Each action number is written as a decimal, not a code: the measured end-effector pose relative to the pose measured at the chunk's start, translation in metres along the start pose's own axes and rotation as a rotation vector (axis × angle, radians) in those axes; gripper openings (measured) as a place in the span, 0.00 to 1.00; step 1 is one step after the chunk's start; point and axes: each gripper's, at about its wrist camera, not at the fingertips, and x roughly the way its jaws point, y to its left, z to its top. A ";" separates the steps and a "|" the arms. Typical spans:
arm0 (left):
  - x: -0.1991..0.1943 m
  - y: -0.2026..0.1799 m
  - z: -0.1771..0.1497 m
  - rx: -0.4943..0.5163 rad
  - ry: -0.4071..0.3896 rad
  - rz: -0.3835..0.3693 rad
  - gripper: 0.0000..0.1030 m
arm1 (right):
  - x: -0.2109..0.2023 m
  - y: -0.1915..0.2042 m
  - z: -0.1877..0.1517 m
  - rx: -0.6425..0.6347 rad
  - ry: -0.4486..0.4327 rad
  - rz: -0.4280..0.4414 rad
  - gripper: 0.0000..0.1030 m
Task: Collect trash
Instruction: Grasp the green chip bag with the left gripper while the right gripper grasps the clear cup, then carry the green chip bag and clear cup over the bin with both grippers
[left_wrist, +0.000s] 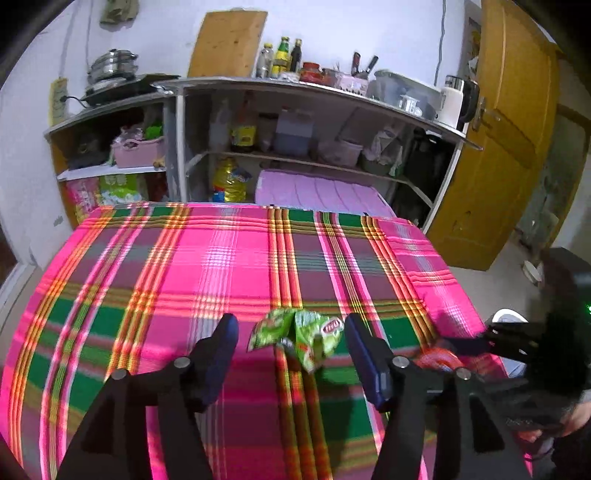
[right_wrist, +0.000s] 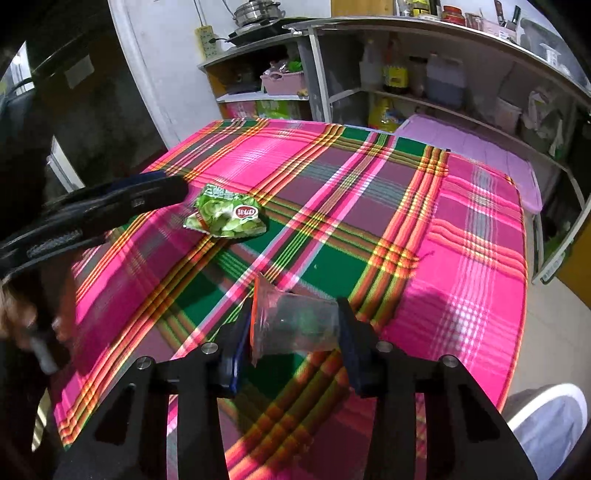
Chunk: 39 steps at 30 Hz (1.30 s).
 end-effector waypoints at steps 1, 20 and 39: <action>0.007 0.000 0.002 0.006 0.013 -0.011 0.60 | -0.003 -0.001 -0.002 0.003 -0.003 0.002 0.42; 0.029 -0.018 -0.016 0.062 0.086 0.032 0.18 | -0.039 -0.014 -0.030 0.035 -0.039 -0.023 0.42; -0.113 -0.104 -0.085 0.039 -0.079 -0.059 0.11 | -0.147 0.003 -0.106 0.105 -0.192 -0.118 0.42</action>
